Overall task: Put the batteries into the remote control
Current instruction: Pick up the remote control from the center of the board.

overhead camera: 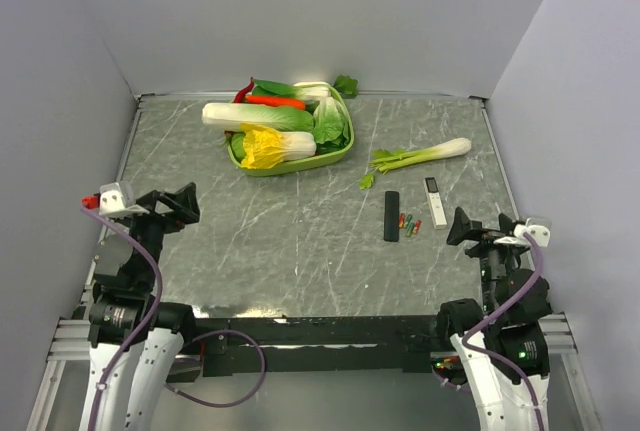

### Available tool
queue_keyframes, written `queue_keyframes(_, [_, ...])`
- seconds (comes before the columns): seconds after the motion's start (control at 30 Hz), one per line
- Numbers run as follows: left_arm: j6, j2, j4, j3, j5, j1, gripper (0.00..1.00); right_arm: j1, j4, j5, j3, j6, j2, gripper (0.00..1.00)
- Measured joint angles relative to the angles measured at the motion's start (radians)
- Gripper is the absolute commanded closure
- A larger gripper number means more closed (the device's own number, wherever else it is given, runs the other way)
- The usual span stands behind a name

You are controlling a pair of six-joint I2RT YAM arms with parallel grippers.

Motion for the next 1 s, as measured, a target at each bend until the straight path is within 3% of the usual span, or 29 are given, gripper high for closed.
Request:
queue_keyframes(0.17, [0.0,-0.022,-0.001,0.0,-0.017,-0.019,0.03,0.0,-0.047,0.016,0.058,0.049,0.026,0.0])
queue_keyframes(0.37, [0.0,-0.045,-0.003,0.0,-0.04,-0.047,0.03,0.0,-0.092,0.004,0.164,0.126,0.189,0.0])
queue_keyframes(0.73, [0.0,-0.06,-0.007,0.0,-0.076,-0.085,0.03,0.0,-0.197,-0.187,0.322,0.287,0.745,0.0])
queue_keyframes(1.0, [0.0,-0.06,-0.018,0.0,-0.084,-0.099,0.03,0.011,-0.224,-0.28,0.342,0.313,1.164,0.11])
